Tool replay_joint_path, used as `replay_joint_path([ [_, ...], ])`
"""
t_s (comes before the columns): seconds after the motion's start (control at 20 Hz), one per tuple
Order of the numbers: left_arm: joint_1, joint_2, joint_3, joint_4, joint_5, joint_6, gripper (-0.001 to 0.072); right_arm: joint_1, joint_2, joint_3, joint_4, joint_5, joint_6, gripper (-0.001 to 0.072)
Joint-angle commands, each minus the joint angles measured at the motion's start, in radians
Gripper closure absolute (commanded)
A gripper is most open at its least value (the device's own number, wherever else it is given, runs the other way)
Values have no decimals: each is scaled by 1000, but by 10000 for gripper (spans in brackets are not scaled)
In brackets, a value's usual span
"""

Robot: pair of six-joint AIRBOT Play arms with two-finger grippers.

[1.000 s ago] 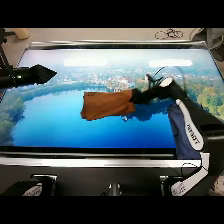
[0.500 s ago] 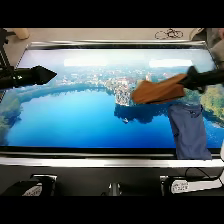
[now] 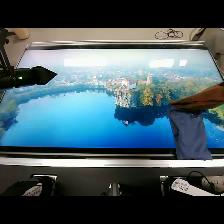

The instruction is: Fold the shirts.

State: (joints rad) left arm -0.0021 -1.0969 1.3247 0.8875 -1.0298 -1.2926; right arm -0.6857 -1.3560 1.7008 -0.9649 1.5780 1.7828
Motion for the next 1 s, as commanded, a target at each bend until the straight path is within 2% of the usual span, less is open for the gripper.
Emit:
replay_joint_path([
  [0.0, 1, 0, 0, 0, 0, 11, 679, -21, 35, -1, -196, 184, 65, 688],
  [0.2, 1, 0, 0, 0, -1, 10, 679, -21, 51, -151, -491, 274, 42, 688],
  [0.35, 0, 1, 0, 0, -11, 10, 679, -21, 73, -394, -524, 257, 34, 688],
  [0.5, 0, 2, 0, -5, -19, 10, 679, -21, 74, -617, -523, 147, 34, 688],
  [0.6, 0, 7, 0, -5, -35, 10, 679, -21, 74, -698, -574, 112, 4, 684],
  [0.65, 1, 9, 1, -5, -37, 10, 679, -21, 74, -701, -617, 93, 5, 606],
  [0.7, 1, 10, 2, -5, -37, 10, 679, -21, 74, -680, -637, 66, 0, 277],
  [0.75, 1, 11, 3, -5, -37, 10, 679, -21, 74, -641, -636, 45, -55, -3],
  [0.9, -3, 6, 31, 32, -36, 10, 681, -20, 73, -377, -610, -37, -145, 11],
  [0.95, -19, -7, 69, 135, -36, 0, 682, -7, 73, -268, -573, -96, -160, 13],
])
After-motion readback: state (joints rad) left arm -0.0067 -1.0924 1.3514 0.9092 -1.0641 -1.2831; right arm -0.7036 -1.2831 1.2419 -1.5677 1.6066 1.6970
